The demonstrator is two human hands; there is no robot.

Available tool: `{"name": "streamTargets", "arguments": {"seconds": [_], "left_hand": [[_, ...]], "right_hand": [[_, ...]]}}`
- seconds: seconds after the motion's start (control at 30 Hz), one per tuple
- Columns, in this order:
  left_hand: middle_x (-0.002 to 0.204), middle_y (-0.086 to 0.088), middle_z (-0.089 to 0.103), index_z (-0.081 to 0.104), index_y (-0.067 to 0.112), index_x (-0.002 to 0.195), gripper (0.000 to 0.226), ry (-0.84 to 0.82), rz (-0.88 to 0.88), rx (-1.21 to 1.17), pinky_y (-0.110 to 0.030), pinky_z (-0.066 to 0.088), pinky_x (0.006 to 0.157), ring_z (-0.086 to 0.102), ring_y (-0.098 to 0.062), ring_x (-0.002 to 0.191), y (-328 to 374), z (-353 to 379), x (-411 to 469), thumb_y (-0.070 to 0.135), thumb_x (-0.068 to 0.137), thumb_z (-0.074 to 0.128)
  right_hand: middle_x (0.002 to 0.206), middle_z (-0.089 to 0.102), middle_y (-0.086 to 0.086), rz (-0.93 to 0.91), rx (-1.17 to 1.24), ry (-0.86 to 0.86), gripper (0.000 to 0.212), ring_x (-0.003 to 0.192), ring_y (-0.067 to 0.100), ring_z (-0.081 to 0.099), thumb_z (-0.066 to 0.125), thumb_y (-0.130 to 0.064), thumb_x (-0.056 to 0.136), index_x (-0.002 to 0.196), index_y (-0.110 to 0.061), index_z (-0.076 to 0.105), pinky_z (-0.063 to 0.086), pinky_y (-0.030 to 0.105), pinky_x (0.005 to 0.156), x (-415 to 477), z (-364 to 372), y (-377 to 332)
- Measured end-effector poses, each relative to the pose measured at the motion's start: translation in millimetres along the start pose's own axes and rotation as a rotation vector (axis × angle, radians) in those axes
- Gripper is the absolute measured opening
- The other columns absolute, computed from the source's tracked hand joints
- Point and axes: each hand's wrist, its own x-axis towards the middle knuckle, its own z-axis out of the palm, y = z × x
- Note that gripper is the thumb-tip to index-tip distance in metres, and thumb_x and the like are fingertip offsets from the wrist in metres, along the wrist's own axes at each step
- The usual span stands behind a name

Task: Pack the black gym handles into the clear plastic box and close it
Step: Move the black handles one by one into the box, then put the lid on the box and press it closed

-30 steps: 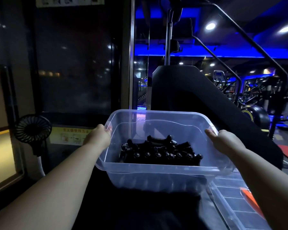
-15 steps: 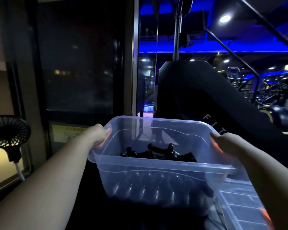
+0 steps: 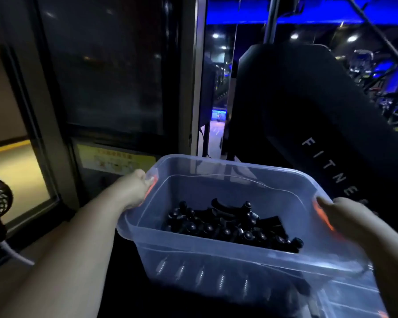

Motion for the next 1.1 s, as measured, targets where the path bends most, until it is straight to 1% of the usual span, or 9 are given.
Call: {"name": "streamTargets", "arguments": {"seconds": [0.07, 0.17, 0.23, 0.33, 0.4, 0.57, 0.67, 0.87, 1.1], "left_hand": [[0.092, -0.011, 0.058, 0.045, 0.016, 0.095, 0.04, -0.009, -0.007, -0.019, -0.034, 0.033, 0.066, 0.049, -0.024, 0.074, 0, 1, -4, 0.054, 0.096, 0.032], [0.078, -0.005, 0.054, 0.042, 0.019, 0.083, 0.043, -0.03, -0.022, -0.069, -0.033, 0.031, 0.058, 0.049, -0.02, 0.067, 5, 2, -12, 0.058, 0.095, 0.031], [0.079, -0.005, 0.055, 0.041, 0.021, 0.081, 0.044, -0.053, -0.042, -0.085, -0.033, 0.035, 0.06, 0.052, -0.022, 0.07, 8, -1, -16, 0.062, 0.093, 0.029], [0.085, -0.007, 0.058, 0.041, 0.022, 0.083, 0.046, -0.101, -0.068, -0.093, -0.035, 0.04, 0.065, 0.055, -0.025, 0.075, 10, -6, -19, 0.065, 0.092, 0.025], [0.088, -0.007, 0.059, 0.042, 0.021, 0.087, 0.046, -0.12, -0.087, -0.099, -0.036, 0.043, 0.068, 0.055, -0.026, 0.077, 13, -10, -21, 0.063, 0.093, 0.025], [0.084, -0.003, 0.058, 0.043, 0.022, 0.091, 0.05, -0.152, -0.142, -0.113, -0.031, 0.039, 0.058, 0.056, -0.022, 0.071, 19, -17, -26, 0.066, 0.091, 0.022], [0.086, -0.003, 0.058, 0.044, 0.02, 0.095, 0.049, -0.167, -0.148, -0.122, -0.032, 0.04, 0.061, 0.056, -0.022, 0.072, 19, -18, -26, 0.064, 0.092, 0.023], [0.089, -0.002, 0.059, 0.043, 0.021, 0.099, 0.041, -0.174, -0.146, -0.089, -0.035, 0.048, 0.069, 0.057, -0.022, 0.074, 17, -18, -22, 0.058, 0.095, 0.027], [0.098, 0.0, 0.06, 0.045, 0.024, 0.106, 0.037, -0.153, -0.164, -0.054, -0.038, 0.051, 0.076, 0.058, -0.024, 0.081, 23, -22, -27, 0.056, 0.095, 0.028]], "right_hand": [[0.095, 0.064, 0.021, -0.001, -0.015, 0.011, 0.052, 0.087, 0.032, 0.056, 0.029, -0.049, 0.099, 0.086, -0.008, 0.059, 0.035, 0.032, 0.071, -13, -5, -2], [0.079, 0.062, 0.015, 0.036, -0.008, -0.022, 0.055, 0.076, 0.03, 0.055, 0.027, -0.052, 0.096, 0.078, -0.009, 0.056, 0.038, 0.034, 0.068, -16, -2, -1], [0.074, 0.058, 0.012, 0.081, -0.003, -0.056, 0.052, 0.081, 0.033, 0.06, 0.031, -0.051, 0.097, 0.08, -0.009, 0.057, 0.041, 0.036, 0.068, -22, -5, -7], [0.08, 0.062, 0.013, 0.102, -0.001, -0.092, 0.059, 0.08, 0.032, 0.059, 0.023, -0.054, 0.095, 0.088, -0.008, 0.058, 0.042, 0.035, 0.069, -31, -12, -16], [0.078, 0.063, 0.013, 0.12, 0.009, -0.11, 0.065, 0.076, 0.031, 0.059, 0.018, -0.058, 0.092, 0.089, -0.007, 0.058, 0.041, 0.034, 0.066, -38, -18, -19], [0.079, 0.061, 0.011, 0.162, 0.005, -0.119, 0.069, 0.071, 0.027, 0.058, 0.013, -0.065, 0.091, 0.095, -0.009, 0.054, 0.036, 0.032, 0.057, -48, -27, -29], [0.081, 0.059, 0.011, 0.173, -0.004, -0.141, 0.068, 0.074, 0.028, 0.057, 0.014, -0.063, 0.092, 0.099, -0.009, 0.053, 0.038, 0.034, 0.06, -49, -29, -32], [0.084, 0.061, 0.012, 0.204, -0.019, -0.147, 0.07, 0.078, 0.031, 0.058, 0.012, -0.067, 0.09, 0.096, -0.01, 0.053, 0.046, 0.04, 0.073, -47, -27, -35], [0.09, 0.06, 0.014, 0.232, 0.007, -0.165, 0.07, 0.086, 0.033, 0.057, 0.01, -0.067, 0.09, 0.099, -0.009, 0.05, 0.043, 0.04, 0.076, -51, -33, -44]]}}
